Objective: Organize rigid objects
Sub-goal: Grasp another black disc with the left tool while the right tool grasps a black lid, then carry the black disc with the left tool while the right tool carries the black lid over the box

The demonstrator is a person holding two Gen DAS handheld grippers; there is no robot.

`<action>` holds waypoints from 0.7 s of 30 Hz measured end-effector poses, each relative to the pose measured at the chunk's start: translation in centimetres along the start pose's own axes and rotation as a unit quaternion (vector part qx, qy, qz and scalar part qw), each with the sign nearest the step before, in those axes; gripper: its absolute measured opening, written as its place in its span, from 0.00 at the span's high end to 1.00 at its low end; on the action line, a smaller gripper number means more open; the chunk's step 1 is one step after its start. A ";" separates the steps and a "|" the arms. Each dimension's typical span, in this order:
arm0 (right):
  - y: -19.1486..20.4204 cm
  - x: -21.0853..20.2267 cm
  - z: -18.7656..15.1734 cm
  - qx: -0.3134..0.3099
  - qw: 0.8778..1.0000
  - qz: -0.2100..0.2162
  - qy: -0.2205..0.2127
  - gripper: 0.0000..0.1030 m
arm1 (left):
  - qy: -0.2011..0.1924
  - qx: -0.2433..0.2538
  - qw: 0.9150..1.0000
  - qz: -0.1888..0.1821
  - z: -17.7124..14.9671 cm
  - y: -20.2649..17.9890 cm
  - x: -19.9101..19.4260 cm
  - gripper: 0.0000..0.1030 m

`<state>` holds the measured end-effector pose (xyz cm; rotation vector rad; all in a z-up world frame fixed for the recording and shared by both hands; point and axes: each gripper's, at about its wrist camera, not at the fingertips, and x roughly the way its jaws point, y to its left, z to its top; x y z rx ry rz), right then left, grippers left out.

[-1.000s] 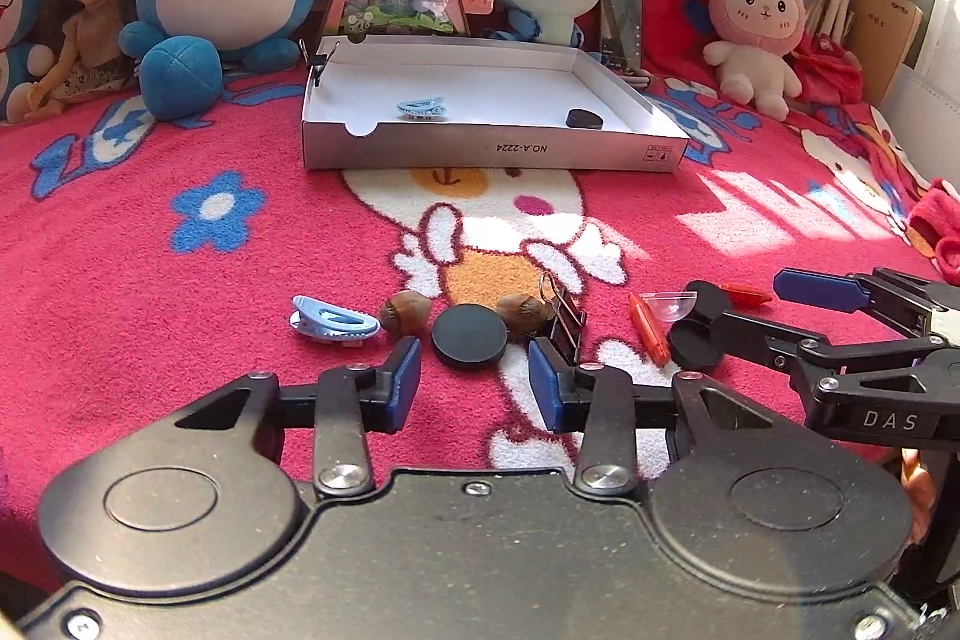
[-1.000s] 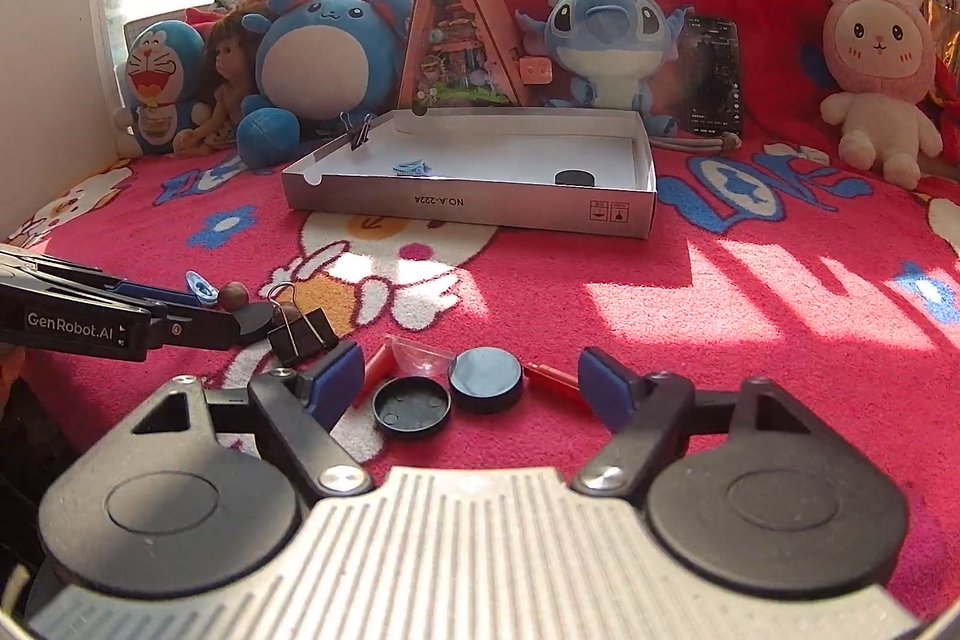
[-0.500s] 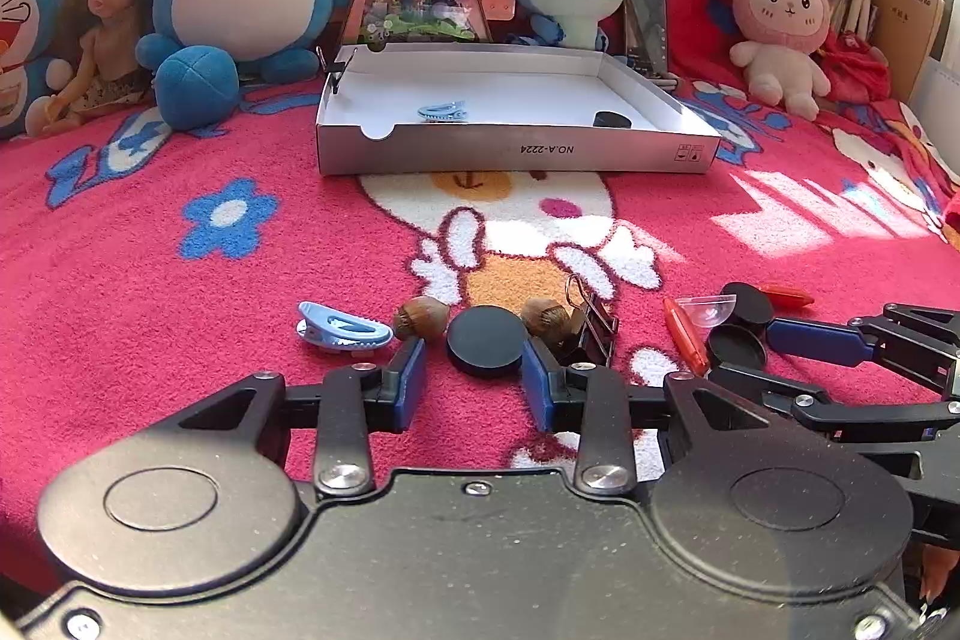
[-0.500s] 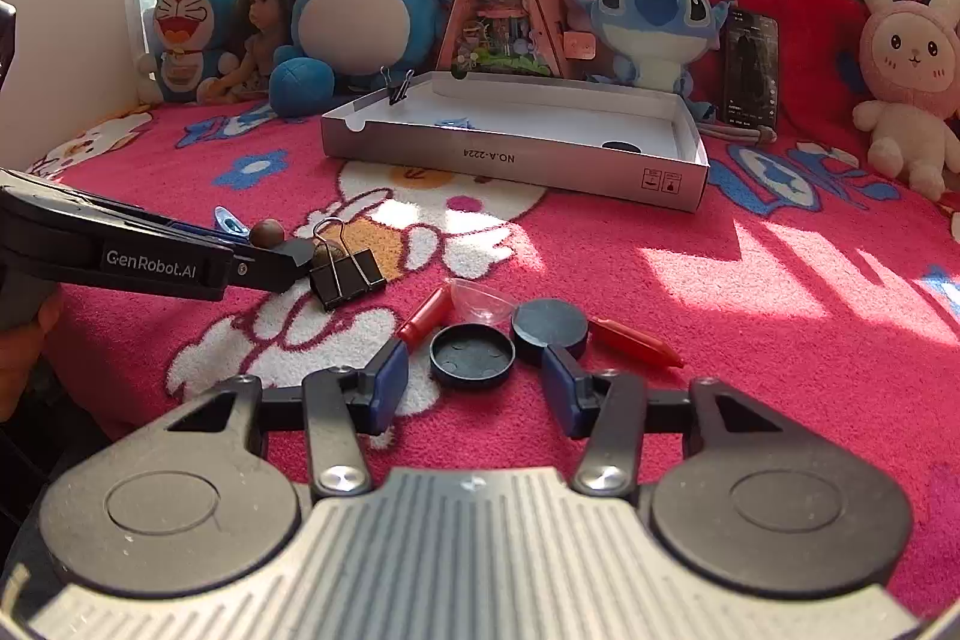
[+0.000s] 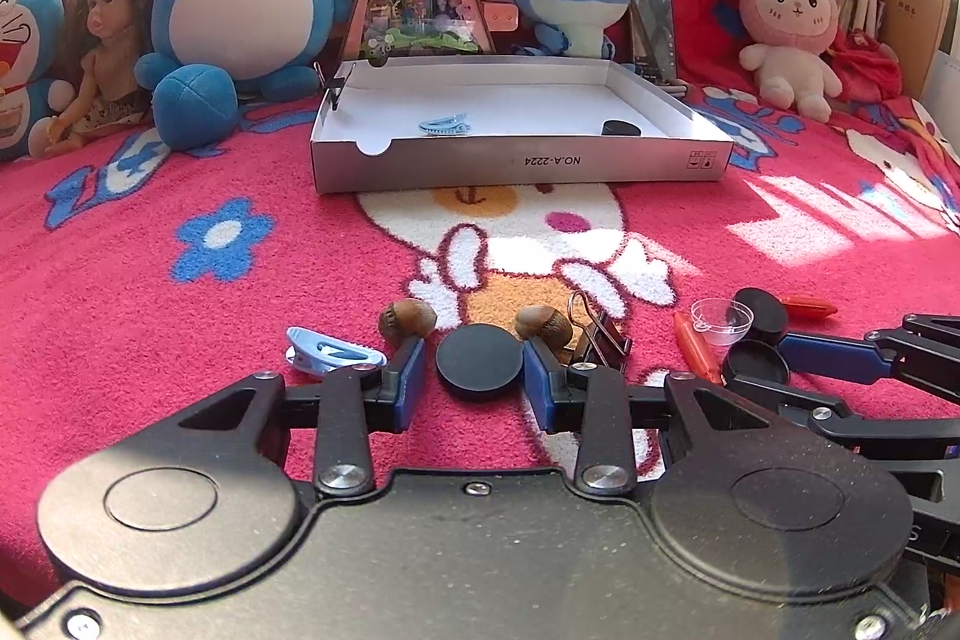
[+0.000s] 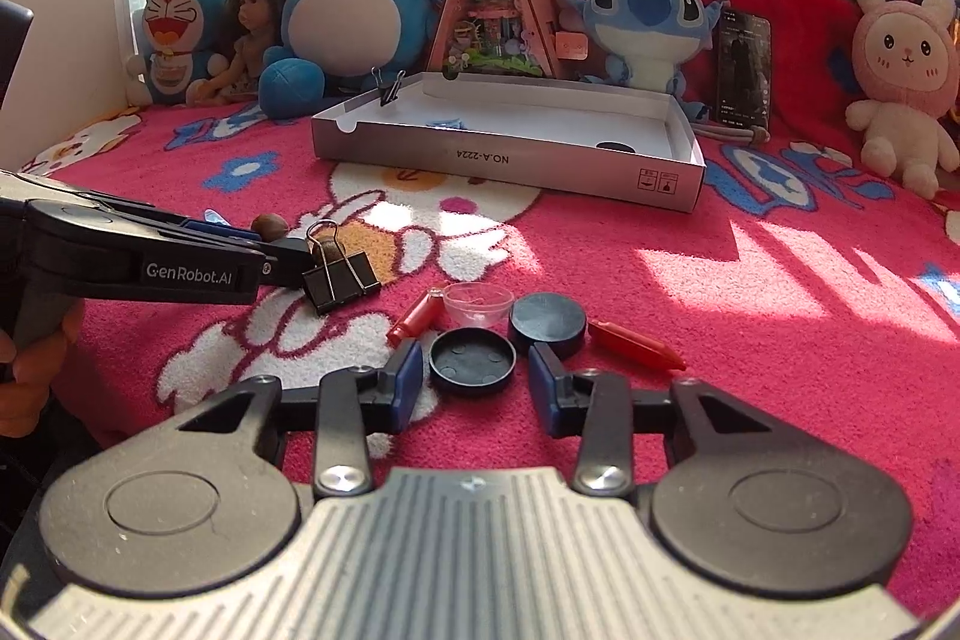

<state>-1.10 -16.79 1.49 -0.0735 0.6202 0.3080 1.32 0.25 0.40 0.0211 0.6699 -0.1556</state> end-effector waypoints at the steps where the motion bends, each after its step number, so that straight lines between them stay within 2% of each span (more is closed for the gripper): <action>1: 0.0 0.1 0.0 -0.001 1.000 -0.007 0.000 0.46 | -0.001 -0.001 1.000 0.001 0.0 0.0 0.1 0.67; 5: 0.0 0.4 -0.1 0.008 1.000 -0.018 -0.003 0.46 | -0.003 0.000 1.000 0.004 0.0 -0.2 0.2 0.71; 7: 0.2 0.3 -0.1 0.006 1.000 -0.013 -0.004 0.62 | -0.004 -0.003 1.000 0.006 0.0 -0.2 0.0 0.71; 8: 0.2 0.2 -0.1 0.006 1.000 -0.012 -0.004 0.64 | -0.004 -0.004 1.000 0.005 0.0 -0.2 0.0 0.71; 14: 0.2 -0.4 0.4 0.011 1.000 0.006 -0.007 0.64 | -0.013 -0.004 1.000 0.004 0.6 0.1 -1.0 0.71; 21: -0.7 -0.9 2.0 0.026 0.999 0.002 -0.021 0.64 | -0.027 -0.016 0.999 -0.003 2.5 0.8 -1.7 0.71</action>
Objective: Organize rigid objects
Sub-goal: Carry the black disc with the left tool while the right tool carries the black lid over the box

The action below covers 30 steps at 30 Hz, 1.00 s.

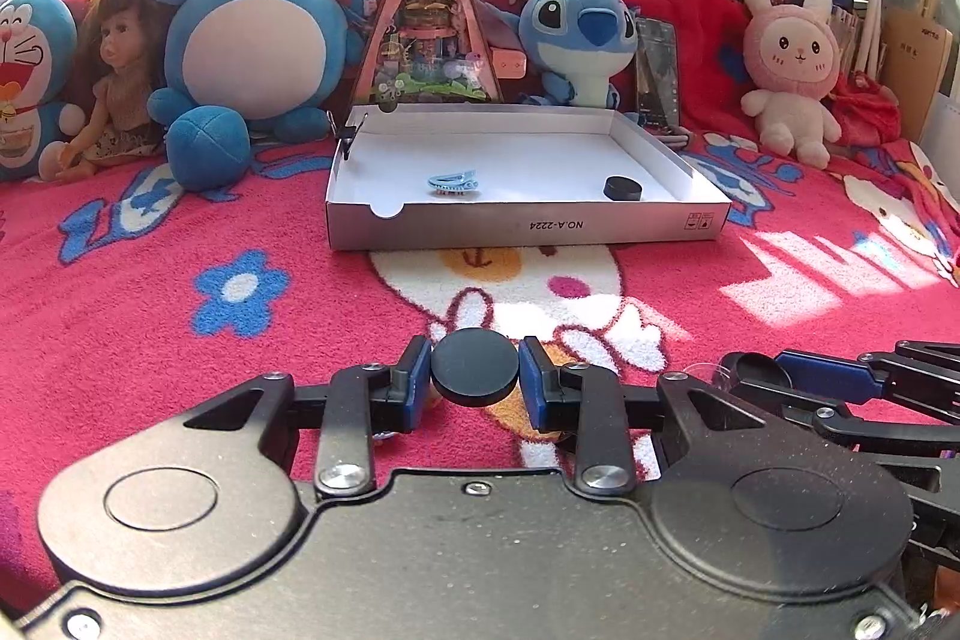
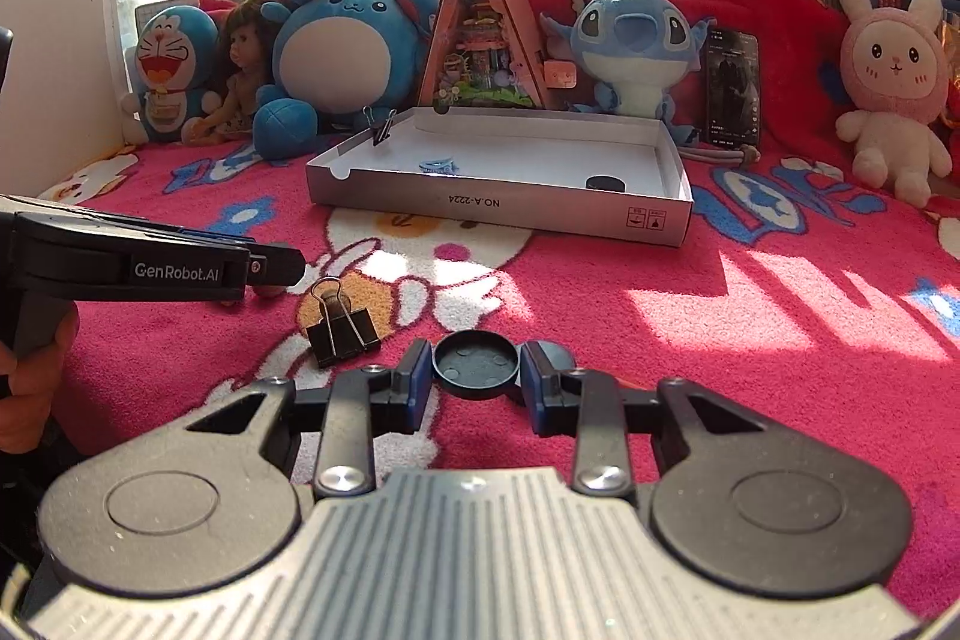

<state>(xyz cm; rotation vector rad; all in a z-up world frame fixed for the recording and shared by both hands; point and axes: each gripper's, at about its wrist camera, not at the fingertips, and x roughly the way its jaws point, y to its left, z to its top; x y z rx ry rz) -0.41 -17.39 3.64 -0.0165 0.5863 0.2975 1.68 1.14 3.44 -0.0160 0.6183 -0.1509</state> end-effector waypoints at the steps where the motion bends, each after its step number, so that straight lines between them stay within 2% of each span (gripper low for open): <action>1: -0.2 0.1 0.3 0.004 1.000 -0.002 -0.001 0.64 | -0.001 -0.003 1.000 0.000 0.3 0.1 0.1 0.71; 12: -2.9 1.6 3.4 0.043 0.999 -0.027 -0.008 0.64 | -0.003 -0.018 1.000 -0.012 3.6 0.6 1.4 0.71; 30: -5.8 4.3 6.6 0.096 0.995 -0.028 -0.002 0.64 | -0.002 -0.026 0.999 -0.020 7.8 0.4 4.3 0.71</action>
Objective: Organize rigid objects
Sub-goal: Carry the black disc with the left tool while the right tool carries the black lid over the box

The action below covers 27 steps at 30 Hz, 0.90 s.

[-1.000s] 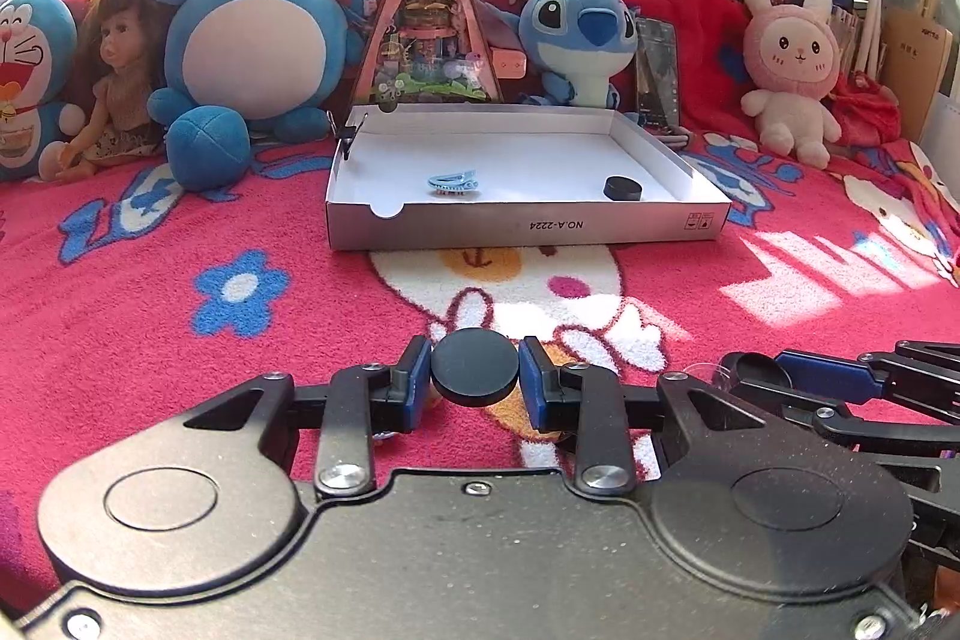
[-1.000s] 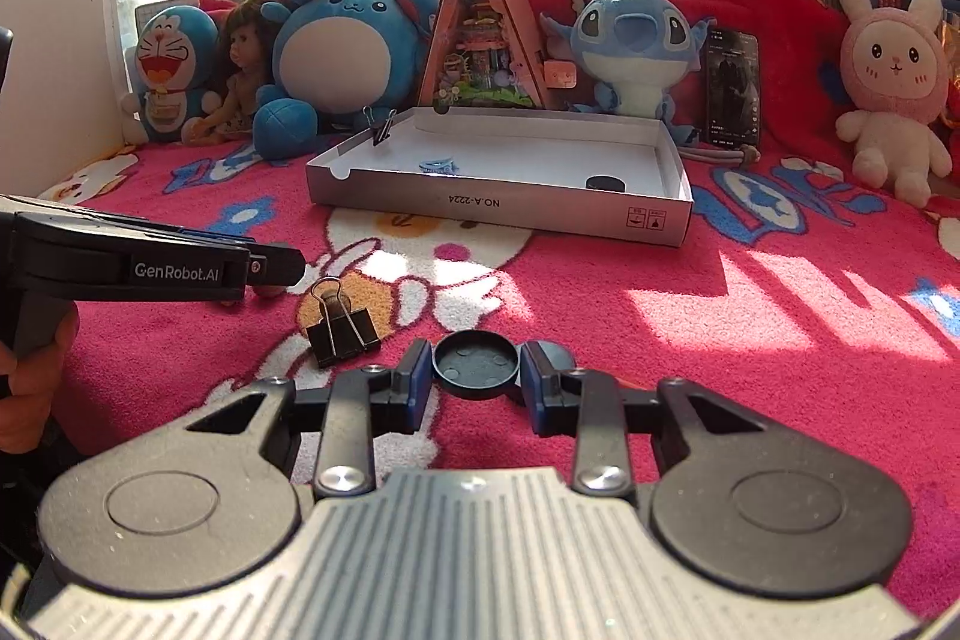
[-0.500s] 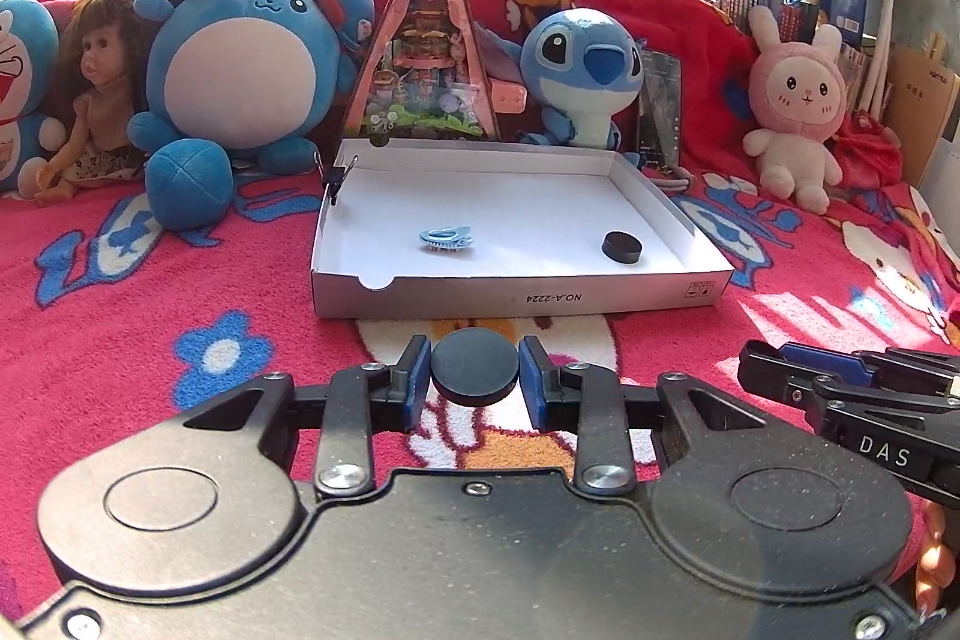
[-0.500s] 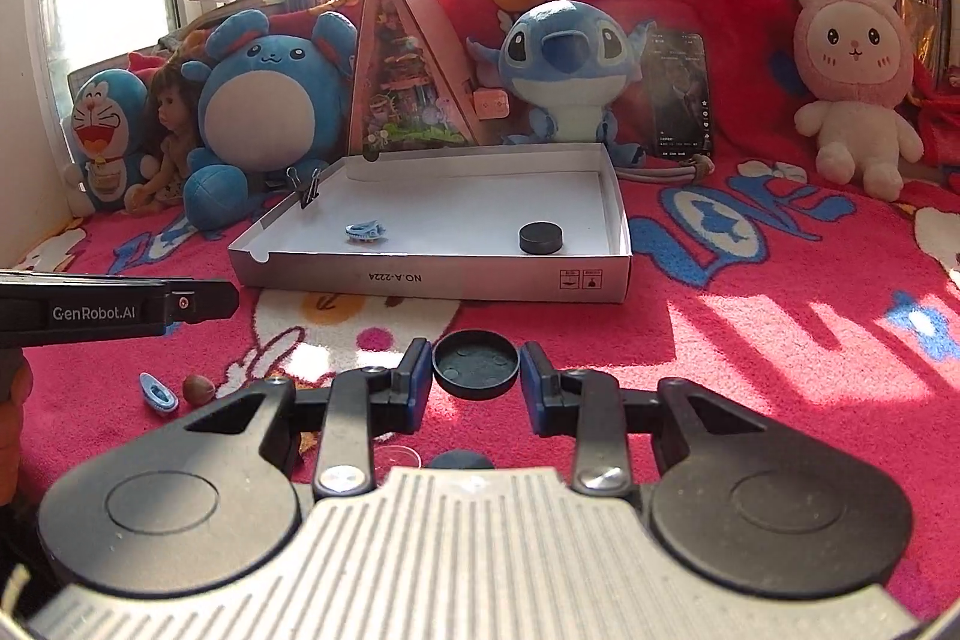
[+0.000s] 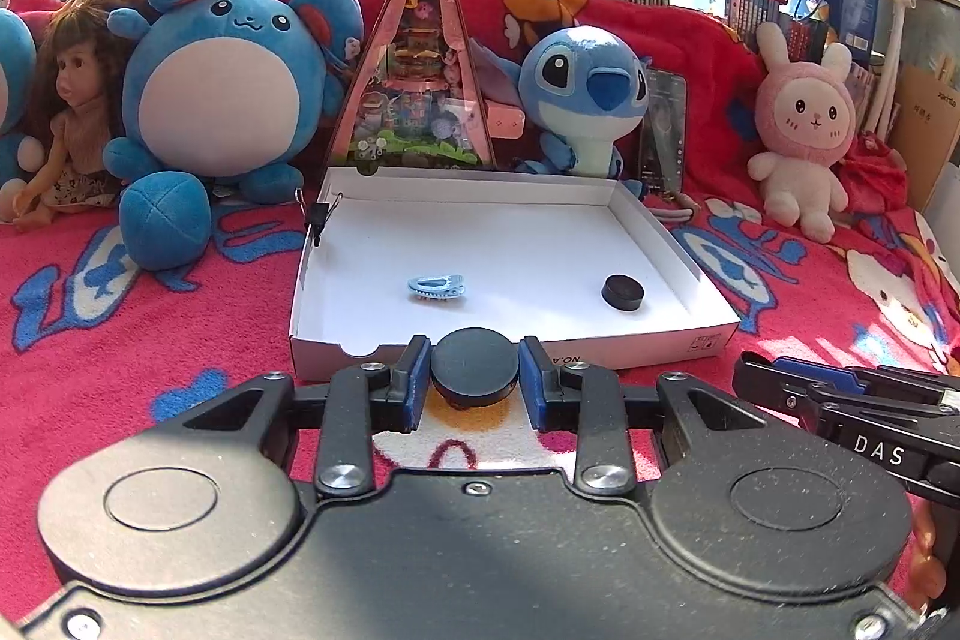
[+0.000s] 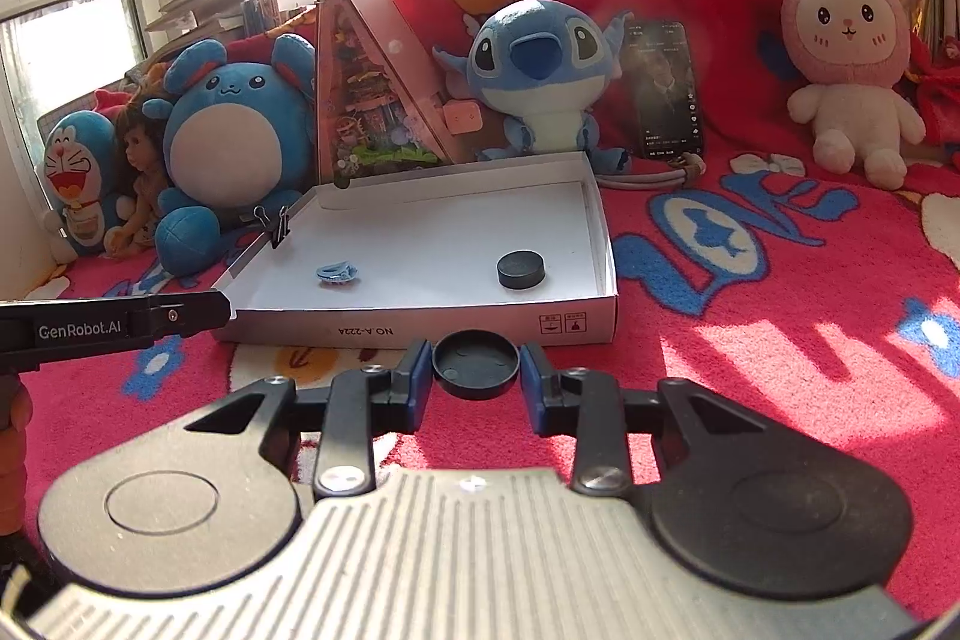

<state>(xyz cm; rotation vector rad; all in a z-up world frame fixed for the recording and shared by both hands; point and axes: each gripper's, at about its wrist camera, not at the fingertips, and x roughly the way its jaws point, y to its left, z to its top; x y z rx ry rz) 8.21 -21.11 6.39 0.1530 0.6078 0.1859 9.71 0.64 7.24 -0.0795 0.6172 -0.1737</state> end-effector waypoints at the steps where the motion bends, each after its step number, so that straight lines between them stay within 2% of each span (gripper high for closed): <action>1: 0.0 0.1 0.2 0.001 1.000 0.000 0.000 0.64 | 0.001 -0.001 1.000 0.000 0.2 0.0 0.2 0.71; 27: -1.3 3.4 3.1 0.014 1.000 -0.016 0.004 0.64 | 0.044 -0.028 0.998 0.020 3.0 1.0 6.0 0.71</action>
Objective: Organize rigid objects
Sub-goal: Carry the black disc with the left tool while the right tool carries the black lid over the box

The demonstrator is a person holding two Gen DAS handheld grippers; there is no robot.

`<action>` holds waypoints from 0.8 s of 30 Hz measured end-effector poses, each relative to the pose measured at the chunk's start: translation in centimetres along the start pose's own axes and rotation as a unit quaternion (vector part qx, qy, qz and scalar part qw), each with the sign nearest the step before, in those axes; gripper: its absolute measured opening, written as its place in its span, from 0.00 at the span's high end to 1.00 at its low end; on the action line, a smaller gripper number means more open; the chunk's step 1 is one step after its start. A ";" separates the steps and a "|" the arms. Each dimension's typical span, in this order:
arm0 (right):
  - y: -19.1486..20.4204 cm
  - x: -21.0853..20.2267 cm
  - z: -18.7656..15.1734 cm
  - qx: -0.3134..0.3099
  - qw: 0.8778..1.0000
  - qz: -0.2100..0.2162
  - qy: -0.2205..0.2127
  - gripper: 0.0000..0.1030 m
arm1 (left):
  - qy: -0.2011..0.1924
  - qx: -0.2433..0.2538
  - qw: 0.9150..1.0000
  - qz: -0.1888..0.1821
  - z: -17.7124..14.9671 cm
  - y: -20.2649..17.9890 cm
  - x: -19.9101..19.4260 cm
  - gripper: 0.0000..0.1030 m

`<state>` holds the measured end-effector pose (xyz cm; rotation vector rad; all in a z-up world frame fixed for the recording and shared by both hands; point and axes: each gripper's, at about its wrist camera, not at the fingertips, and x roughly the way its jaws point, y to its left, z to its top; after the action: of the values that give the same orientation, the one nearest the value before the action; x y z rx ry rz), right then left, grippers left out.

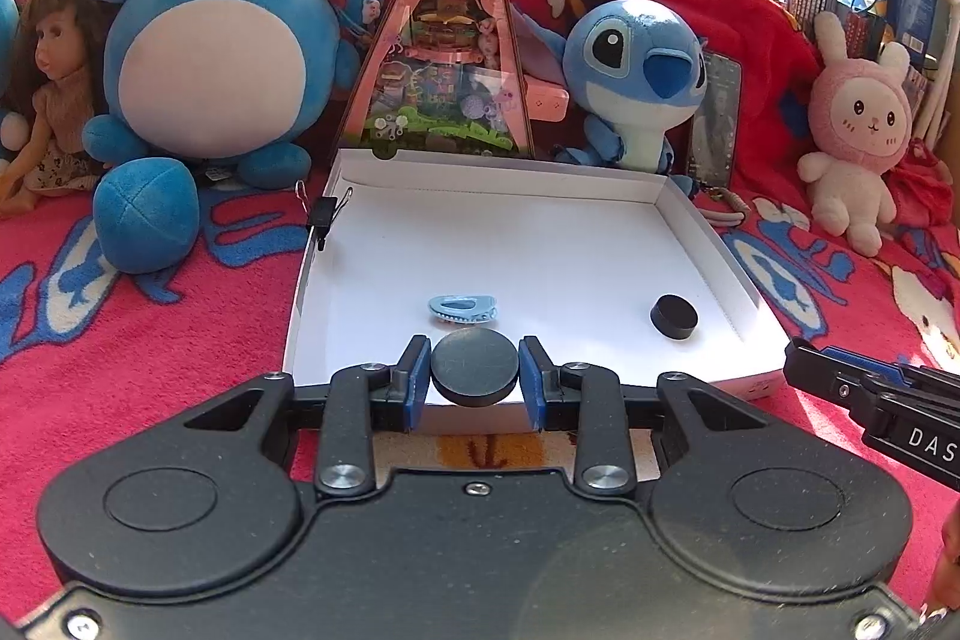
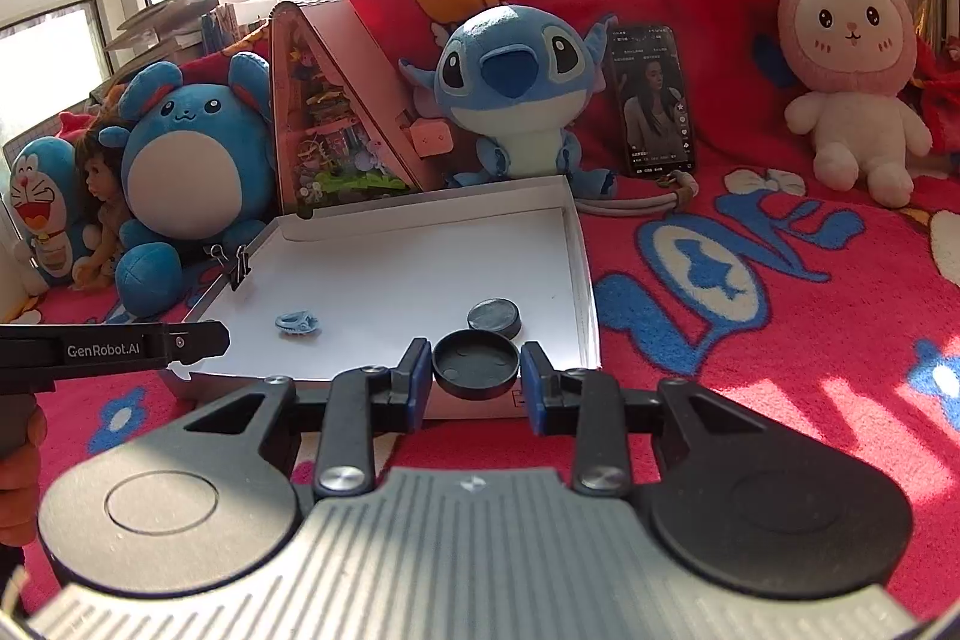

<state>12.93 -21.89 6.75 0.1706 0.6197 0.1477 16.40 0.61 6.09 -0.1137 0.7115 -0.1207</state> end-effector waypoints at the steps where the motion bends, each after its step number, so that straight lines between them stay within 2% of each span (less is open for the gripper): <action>1: 0.0 0.2 0.1 0.000 1.000 0.000 0.001 0.64 | 0.002 -0.001 1.000 0.000 0.1 0.0 0.2 0.71; 6: -0.2 1.3 1.3 0.002 1.000 -0.002 0.006 0.64 | 0.022 -0.002 1.000 -0.001 0.7 0.1 1.6 0.71; 15: -0.8 5.3 4.2 0.021 0.999 -0.004 0.046 0.64 | 0.058 -0.003 0.998 0.009 1.6 0.2 4.4 0.71; 24: -0.6 9.5 4.4 0.024 0.995 -0.014 0.094 0.64 | 0.077 0.000 0.997 0.024 1.7 0.2 6.7 0.71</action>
<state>23.25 -21.20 4.80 0.1957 0.8127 0.1218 22.53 -0.10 3.04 -0.0884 0.8667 -0.0846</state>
